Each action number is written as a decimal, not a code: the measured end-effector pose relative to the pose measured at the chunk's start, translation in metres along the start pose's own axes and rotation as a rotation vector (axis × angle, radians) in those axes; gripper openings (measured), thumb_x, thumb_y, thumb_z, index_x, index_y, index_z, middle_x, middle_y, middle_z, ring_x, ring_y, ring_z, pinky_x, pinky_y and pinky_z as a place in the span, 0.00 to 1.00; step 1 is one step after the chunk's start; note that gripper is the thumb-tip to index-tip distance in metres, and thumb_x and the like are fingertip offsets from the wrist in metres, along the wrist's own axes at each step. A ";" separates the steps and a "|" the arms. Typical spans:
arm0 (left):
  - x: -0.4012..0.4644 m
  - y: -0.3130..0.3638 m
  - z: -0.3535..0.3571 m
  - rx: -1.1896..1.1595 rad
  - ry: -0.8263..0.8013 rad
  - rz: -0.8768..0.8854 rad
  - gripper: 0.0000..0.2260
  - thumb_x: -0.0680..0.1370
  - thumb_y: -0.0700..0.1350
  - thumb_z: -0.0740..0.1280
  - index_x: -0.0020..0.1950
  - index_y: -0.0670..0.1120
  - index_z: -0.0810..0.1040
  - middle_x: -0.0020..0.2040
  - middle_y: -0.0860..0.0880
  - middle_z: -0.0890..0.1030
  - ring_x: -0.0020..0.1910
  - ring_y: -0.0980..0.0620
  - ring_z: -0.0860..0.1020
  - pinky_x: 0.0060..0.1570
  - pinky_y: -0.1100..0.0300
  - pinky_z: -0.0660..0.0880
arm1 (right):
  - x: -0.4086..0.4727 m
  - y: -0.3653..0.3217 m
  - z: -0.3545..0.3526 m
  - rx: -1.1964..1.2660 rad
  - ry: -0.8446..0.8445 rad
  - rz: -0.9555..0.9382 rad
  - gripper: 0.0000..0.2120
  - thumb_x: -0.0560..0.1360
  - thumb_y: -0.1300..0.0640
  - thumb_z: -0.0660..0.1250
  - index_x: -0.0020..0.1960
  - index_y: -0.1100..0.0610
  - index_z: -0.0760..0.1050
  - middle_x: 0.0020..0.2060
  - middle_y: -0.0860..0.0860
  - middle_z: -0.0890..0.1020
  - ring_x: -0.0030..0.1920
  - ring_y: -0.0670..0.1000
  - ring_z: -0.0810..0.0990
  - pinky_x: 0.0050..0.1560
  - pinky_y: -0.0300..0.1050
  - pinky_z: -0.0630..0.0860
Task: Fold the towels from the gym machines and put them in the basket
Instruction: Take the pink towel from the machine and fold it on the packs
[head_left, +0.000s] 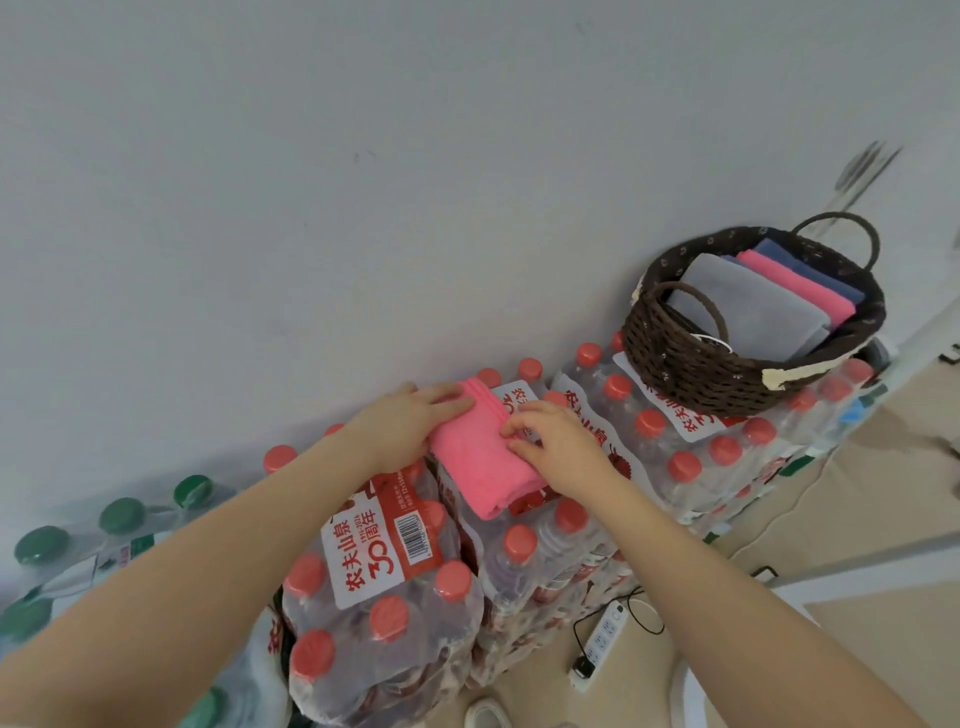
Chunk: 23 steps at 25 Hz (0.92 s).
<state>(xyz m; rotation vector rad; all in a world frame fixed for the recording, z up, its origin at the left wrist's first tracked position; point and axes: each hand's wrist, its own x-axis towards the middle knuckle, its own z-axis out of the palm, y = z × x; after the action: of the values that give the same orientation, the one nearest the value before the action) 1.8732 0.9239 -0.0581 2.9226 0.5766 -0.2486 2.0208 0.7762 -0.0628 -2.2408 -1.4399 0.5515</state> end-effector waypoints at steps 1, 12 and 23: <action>0.001 0.003 -0.004 -0.002 0.067 0.016 0.29 0.75 0.39 0.59 0.75 0.52 0.56 0.76 0.51 0.56 0.64 0.44 0.68 0.64 0.57 0.63 | -0.005 -0.002 0.002 -0.020 0.030 0.017 0.13 0.78 0.50 0.60 0.58 0.50 0.78 0.67 0.49 0.72 0.68 0.53 0.64 0.67 0.51 0.63; 0.007 0.005 -0.011 -0.816 0.290 -0.107 0.18 0.70 0.55 0.64 0.49 0.41 0.77 0.42 0.46 0.78 0.43 0.49 0.74 0.38 0.66 0.68 | -0.046 0.009 0.021 0.023 0.115 0.043 0.40 0.67 0.43 0.72 0.72 0.58 0.61 0.75 0.53 0.54 0.75 0.55 0.51 0.74 0.58 0.54; 0.117 0.130 -0.107 -1.469 0.240 0.157 0.19 0.72 0.33 0.66 0.62 0.42 0.69 0.48 0.52 0.79 0.38 0.64 0.81 0.39 0.70 0.77 | -0.036 0.062 -0.148 0.846 0.747 0.168 0.05 0.77 0.52 0.62 0.45 0.50 0.75 0.41 0.45 0.79 0.43 0.45 0.77 0.48 0.43 0.74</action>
<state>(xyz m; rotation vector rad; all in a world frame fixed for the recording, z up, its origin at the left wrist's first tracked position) 2.0451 0.8664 0.0389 1.5343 0.3019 0.4015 2.1326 0.7000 0.0307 -1.5930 -0.4927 0.2392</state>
